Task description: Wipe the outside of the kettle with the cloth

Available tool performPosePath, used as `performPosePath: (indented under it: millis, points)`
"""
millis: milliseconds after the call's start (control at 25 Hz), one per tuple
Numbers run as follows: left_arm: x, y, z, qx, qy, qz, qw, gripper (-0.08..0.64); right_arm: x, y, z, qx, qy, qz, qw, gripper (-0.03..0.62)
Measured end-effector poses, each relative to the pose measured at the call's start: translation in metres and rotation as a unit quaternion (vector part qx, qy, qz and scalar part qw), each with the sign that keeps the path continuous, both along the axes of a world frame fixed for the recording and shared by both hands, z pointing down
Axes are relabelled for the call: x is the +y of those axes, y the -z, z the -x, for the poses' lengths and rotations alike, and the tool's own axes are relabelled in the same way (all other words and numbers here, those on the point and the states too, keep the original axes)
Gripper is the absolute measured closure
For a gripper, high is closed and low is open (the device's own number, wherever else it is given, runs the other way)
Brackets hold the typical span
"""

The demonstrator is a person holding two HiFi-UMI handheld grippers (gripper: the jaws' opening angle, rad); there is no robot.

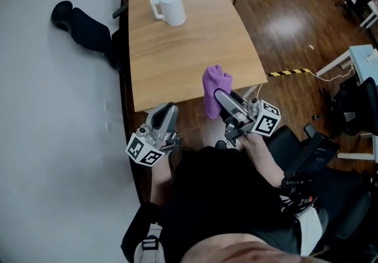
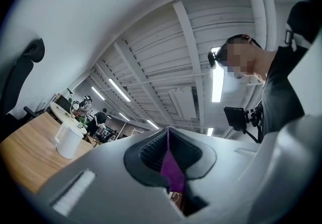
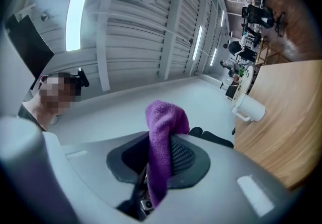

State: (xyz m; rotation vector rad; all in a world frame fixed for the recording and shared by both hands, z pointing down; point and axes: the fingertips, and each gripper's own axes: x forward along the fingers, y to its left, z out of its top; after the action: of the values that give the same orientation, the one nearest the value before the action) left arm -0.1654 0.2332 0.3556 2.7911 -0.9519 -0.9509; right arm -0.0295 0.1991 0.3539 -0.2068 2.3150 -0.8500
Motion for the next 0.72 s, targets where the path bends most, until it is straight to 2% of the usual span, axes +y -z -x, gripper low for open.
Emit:
performPosePath:
  millis: [120,160,320,440,720]
  points:
    - [0.027,-0.03,0.009,-0.004,0.003,0.002,1.0,0.48,0.031,-0.012,0.017,0.005,-0.002,-0.052,0.999,0.518]
    - [0.036,-0.035,0.012,-0.006,0.005,0.006,1.0,0.48,0.041,-0.015,0.022,0.007,0.0,-0.056,0.998,0.518]
    - [0.052,-0.018,0.016,-0.011,0.022,0.021,0.9995,0.48,0.047,-0.025,0.02,0.019,0.005,-0.001,1.0,0.518]
    - [0.055,-0.024,0.018,-0.01,0.028,0.023,0.9993,0.48,0.054,-0.017,0.025,0.026,0.009,-0.019,0.999,0.519]
    - [0.069,-0.002,0.02,-0.023,0.031,0.017,0.9991,0.48,0.068,-0.014,0.031,0.037,0.009,-0.013,0.999,0.518]
